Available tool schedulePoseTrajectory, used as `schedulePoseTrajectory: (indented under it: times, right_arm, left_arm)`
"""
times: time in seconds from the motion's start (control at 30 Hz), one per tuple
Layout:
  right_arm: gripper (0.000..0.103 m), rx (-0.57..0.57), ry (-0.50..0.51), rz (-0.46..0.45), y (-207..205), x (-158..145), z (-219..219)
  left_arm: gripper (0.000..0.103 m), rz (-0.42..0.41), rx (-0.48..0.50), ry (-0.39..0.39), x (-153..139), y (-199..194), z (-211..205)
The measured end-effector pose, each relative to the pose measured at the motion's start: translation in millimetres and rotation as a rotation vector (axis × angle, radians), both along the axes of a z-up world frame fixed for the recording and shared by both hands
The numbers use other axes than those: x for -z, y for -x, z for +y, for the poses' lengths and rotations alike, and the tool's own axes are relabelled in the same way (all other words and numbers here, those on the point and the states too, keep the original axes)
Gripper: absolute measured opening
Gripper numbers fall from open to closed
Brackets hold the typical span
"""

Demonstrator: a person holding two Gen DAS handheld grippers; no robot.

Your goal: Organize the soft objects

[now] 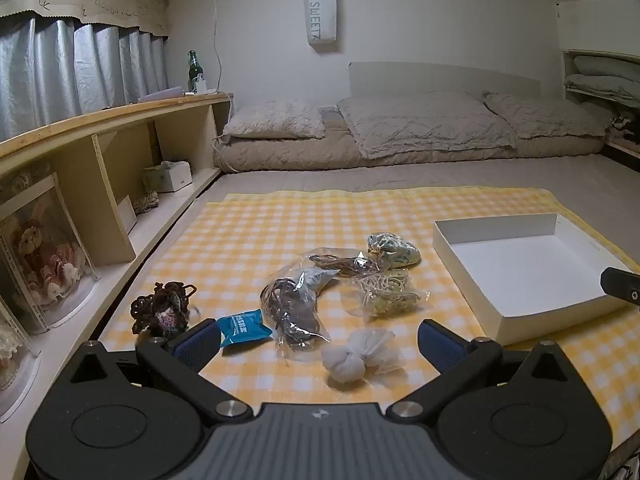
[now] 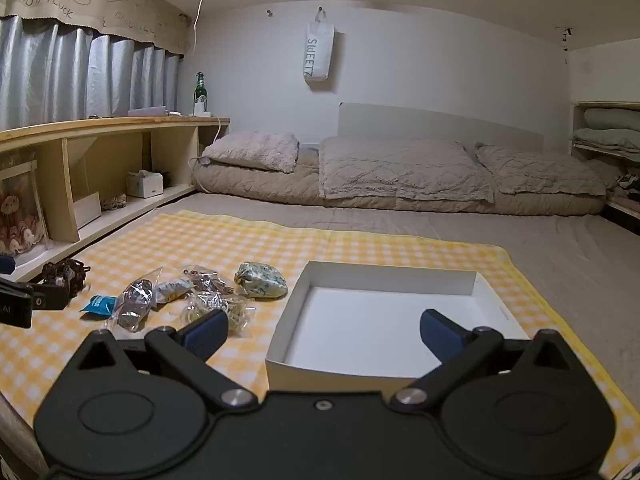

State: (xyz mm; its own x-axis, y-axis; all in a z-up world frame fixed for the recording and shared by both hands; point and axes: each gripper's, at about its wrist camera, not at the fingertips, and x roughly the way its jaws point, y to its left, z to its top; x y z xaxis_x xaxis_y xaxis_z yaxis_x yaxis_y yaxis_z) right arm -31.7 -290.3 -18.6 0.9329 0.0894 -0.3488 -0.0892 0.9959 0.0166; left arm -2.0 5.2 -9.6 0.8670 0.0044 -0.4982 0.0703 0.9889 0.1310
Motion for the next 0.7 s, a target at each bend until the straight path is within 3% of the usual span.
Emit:
schedulePoseTrajectory:
  times: [0.7]
  right_arm:
    - [0.103, 0.0, 0.005, 0.002, 0.0, -0.2, 1.1]
  left_arm:
    - [0.103, 0.004, 0.001, -0.006, -5.6, -3.0, -3.2]
